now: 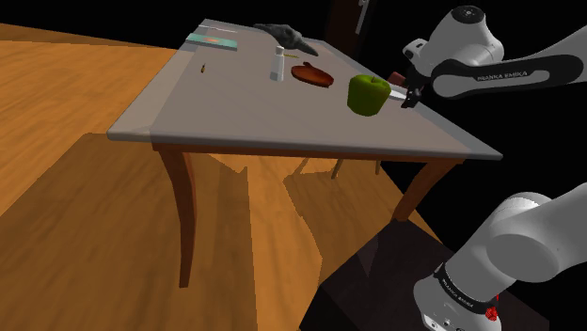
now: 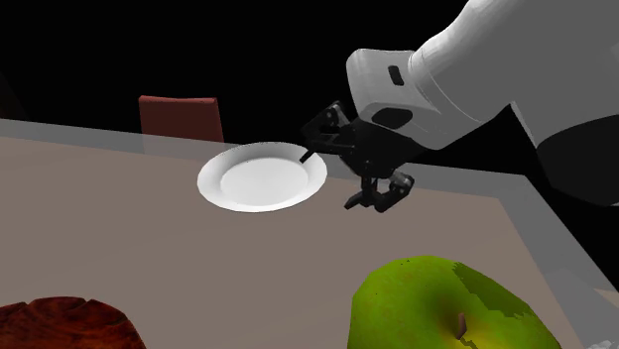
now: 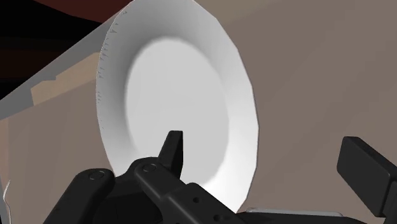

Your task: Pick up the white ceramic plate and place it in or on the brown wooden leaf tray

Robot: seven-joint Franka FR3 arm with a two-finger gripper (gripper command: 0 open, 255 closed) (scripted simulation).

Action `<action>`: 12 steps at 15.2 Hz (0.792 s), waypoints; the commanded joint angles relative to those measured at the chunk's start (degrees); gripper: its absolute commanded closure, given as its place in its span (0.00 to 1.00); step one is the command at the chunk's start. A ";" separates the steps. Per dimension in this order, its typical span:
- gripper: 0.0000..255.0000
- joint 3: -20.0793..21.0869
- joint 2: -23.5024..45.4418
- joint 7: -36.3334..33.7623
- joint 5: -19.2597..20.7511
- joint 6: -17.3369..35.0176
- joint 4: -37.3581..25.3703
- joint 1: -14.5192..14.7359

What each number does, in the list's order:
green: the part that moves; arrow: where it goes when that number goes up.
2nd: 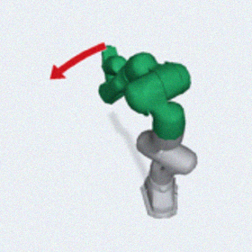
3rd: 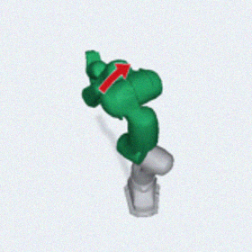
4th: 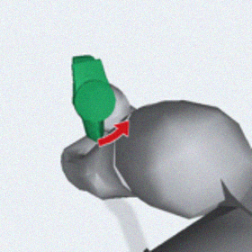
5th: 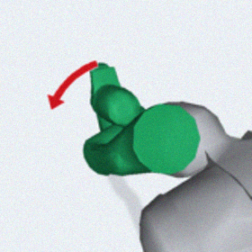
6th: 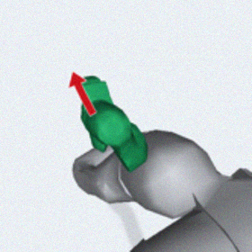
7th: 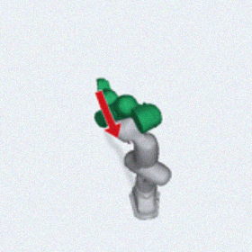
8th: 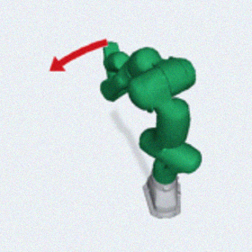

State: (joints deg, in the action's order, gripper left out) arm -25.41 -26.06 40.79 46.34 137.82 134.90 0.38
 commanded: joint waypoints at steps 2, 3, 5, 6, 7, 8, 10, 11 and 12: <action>0.00 -0.19 0.22 0.02 0.07 0.33 0.00 -0.04; 0.00 -0.19 0.22 0.02 0.07 0.33 0.00 -0.04; 0.00 -0.19 0.22 0.02 0.07 0.33 0.00 -0.04; 0.00 -0.18 0.22 0.02 0.06 0.32 0.00 -0.04; 1.00 -0.18 0.22 0.02 0.06 0.32 0.00 -0.04; 1.00 -0.18 0.22 0.02 0.06 0.32 0.00 -0.04; 1.00 -0.18 0.22 0.02 0.06 0.32 0.00 -0.04; 1.00 -0.18 0.22 0.02 0.06 0.32 0.00 -0.04; 1.00 -0.18 0.21 0.02 0.06 0.32 0.00 -0.04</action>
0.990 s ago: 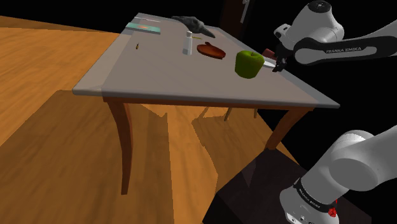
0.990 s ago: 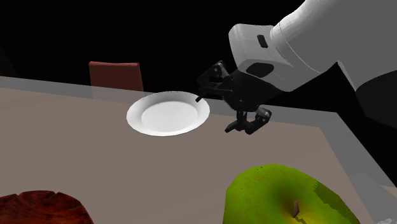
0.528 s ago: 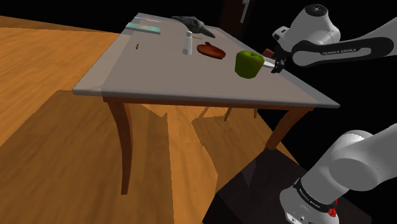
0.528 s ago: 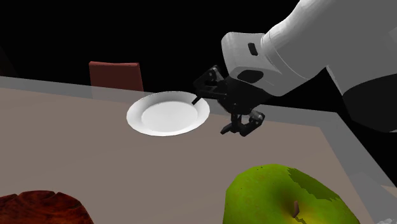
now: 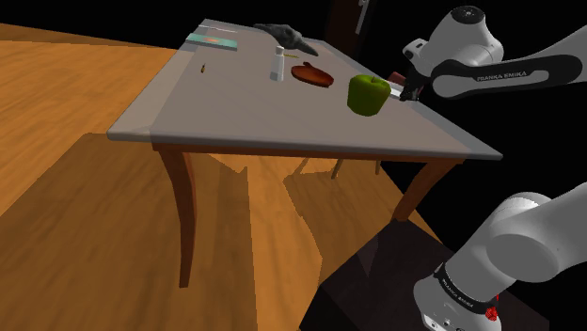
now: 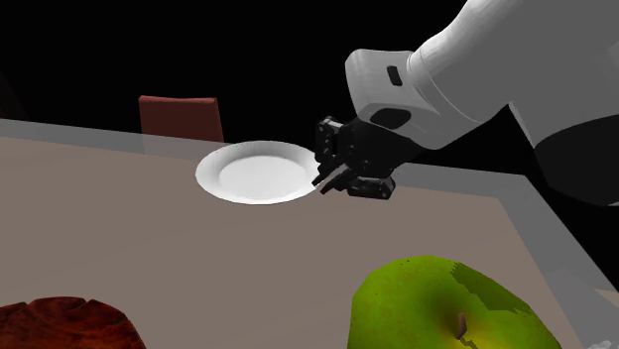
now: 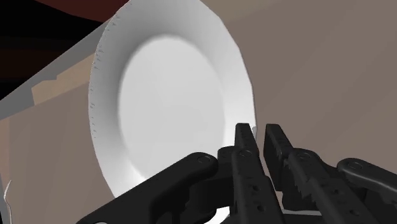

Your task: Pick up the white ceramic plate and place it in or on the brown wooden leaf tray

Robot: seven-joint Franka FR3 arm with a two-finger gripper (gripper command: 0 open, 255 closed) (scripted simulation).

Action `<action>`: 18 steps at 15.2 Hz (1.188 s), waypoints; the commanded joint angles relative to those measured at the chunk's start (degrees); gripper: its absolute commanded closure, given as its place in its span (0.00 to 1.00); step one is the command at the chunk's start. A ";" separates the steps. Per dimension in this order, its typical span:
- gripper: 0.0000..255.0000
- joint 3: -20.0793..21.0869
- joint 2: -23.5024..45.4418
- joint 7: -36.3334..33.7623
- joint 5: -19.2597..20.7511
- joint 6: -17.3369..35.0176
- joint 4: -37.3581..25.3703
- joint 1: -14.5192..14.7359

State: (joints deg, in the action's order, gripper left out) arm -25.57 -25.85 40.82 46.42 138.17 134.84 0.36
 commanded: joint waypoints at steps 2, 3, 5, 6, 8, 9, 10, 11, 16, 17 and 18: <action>1.00 -0.02 0.04 -0.03 -0.03 -0.04 0.04 0.00; 1.00 -0.01 0.03 -0.01 -0.05 -0.07 0.01 0.01; 1.00 0.07 -0.20 0.47 -0.43 -0.73 -0.49 0.14; 1.00 0.17 -0.41 0.93 -0.83 -1.43 -1.05 0.30; 1.00 0.37 -0.77 1.83 -1.61 -2.82 -2.21 0.62; 1.00 0.48 -0.92 2.27 -1.99 -3.51 -2.81 0.77; 1.00 0.58 -1.07 2.71 -2.36 -4.20 -3.42 0.92; 1.00 0.68 -1.19 3.13 -2.72 -4.88 -4.04 1.07; 1.00 1.17 -1.60 5.19 -4.43 -8.25 -7.31 1.78; 1.00 1.27 -1.64 5.58 -4.75 -8.92 -8.00 1.92; 1.00 1.36 -1.67 5.98 -5.07 -9.58 -8.70 2.05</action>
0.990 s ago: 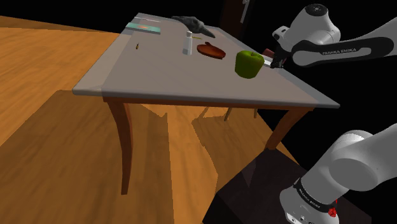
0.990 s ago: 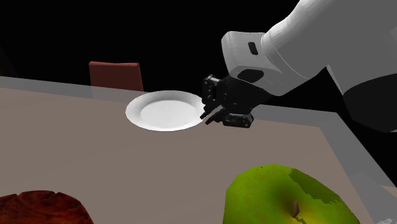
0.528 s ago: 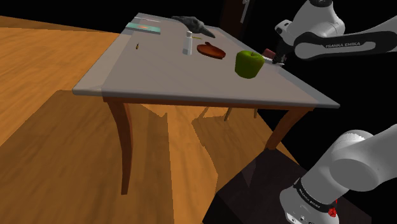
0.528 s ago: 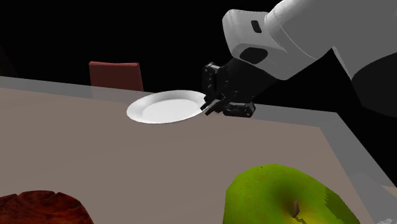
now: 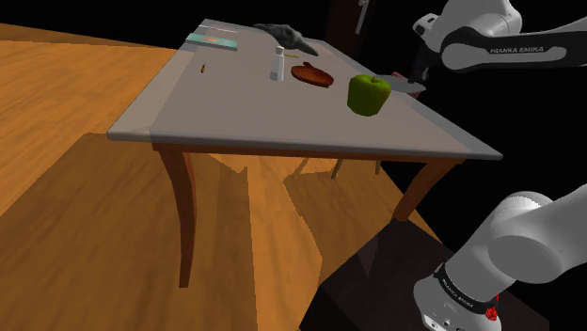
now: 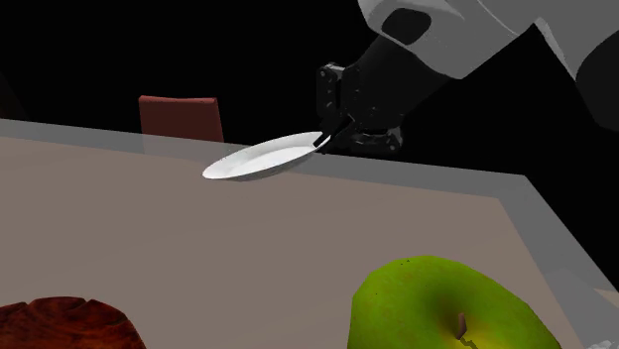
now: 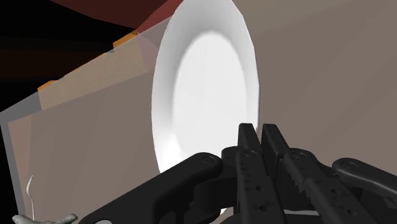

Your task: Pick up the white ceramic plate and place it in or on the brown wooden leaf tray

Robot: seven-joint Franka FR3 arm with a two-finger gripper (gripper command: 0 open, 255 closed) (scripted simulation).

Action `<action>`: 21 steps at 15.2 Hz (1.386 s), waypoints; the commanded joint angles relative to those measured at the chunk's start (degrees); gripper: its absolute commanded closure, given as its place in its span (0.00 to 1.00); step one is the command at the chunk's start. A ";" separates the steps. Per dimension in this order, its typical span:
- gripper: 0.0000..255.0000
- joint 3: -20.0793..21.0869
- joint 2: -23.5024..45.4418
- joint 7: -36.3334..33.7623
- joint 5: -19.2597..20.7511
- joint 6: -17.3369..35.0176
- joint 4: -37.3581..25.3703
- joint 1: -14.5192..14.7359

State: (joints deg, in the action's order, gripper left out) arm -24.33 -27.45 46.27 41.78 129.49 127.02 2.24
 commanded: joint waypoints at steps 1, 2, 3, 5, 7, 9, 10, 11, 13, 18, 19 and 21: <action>1.00 0.21 -0.09 0.91 -0.75 -1.55 -1.59 0.30; 1.00 0.31 -0.08 1.30 -1.06 -2.21 -2.31 0.43; 1.00 0.40 -0.07 1.68 -1.36 -2.87 -3.04 0.56; 1.00 0.57 0.00 2.44 -1.96 -4.17 -4.55 0.81; 1.00 1.42 1.07 1.48 -2.27 -4.72 -5.54 1.28; 1.00 3.02 3.32 -0.48 -2.82 -5.64 -7.45 2.19; 1.00 3.78 4.50 -1.41 -3.10 -6.12 -8.51 2.64; 1.00 4.52 5.72 -2.31 -3.38 -6.61 -9.63 3.08; 1.00 5.95 8.27 -4.01 -3.94 -7.66 -12.07 3.96; 1.00 9.10 15.26 -7.68 -5.35 -10.63 -19.40 6.10; 1.00 9.65 16.77 -8.31 -5.62 -11.30 -21.08 6.53; 1.00 10.70 19.90 -9.47 -6.16 -12.72 -24.70 7.37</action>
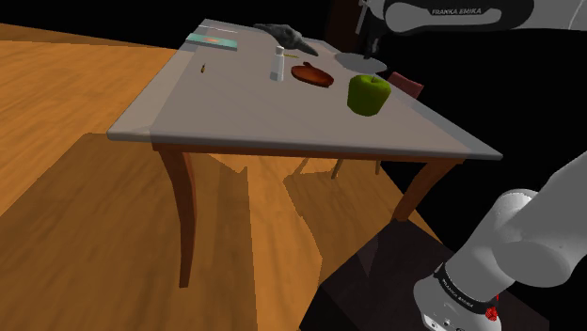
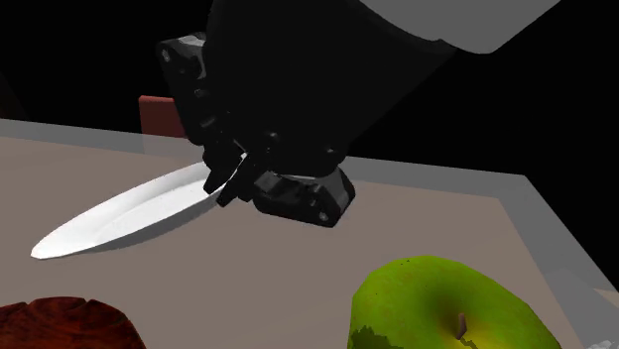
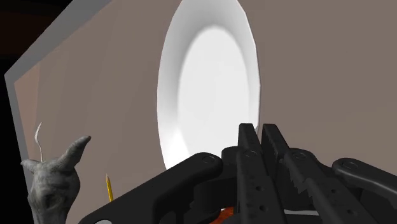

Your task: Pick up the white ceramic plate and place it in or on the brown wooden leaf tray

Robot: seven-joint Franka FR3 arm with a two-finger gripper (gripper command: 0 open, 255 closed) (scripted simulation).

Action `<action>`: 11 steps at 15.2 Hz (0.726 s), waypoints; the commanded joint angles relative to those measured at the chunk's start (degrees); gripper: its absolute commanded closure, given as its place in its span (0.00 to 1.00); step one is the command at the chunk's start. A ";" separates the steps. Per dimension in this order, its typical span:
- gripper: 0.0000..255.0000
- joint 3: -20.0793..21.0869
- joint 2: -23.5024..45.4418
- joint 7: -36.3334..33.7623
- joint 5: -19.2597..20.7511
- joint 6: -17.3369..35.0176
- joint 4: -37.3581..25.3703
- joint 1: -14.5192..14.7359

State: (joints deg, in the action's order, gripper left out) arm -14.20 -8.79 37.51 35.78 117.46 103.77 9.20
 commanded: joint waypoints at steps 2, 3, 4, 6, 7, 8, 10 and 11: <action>1.00 1.51 4.54 -1.71 -0.69 -2.22 -5.41 1.24; 1.00 1.96 6.25 -2.15 -0.96 -3.04 -7.53 1.64; 1.00 2.39 8.02 -2.55 -1.23 -3.90 -9.76 2.04; 1.00 3.16 11.72 -3.21 -1.76 -5.74 -14.56 2.83; 1.00 3.50 13.67 -3.47 -2.04 -6.73 -17.16 3.23; 1.00 3.84 15.70 -3.68 -2.31 -7.78 -19.90 3.60; 1.00 4.41 20.02 -3.92 -2.89 -10.07 -25.94 4.36; 1.00 4.70 22.52 -3.93 -3.21 -11.44 -29.53 4.74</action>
State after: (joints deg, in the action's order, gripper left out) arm -9.73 11.23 33.44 32.97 107.36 77.91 13.67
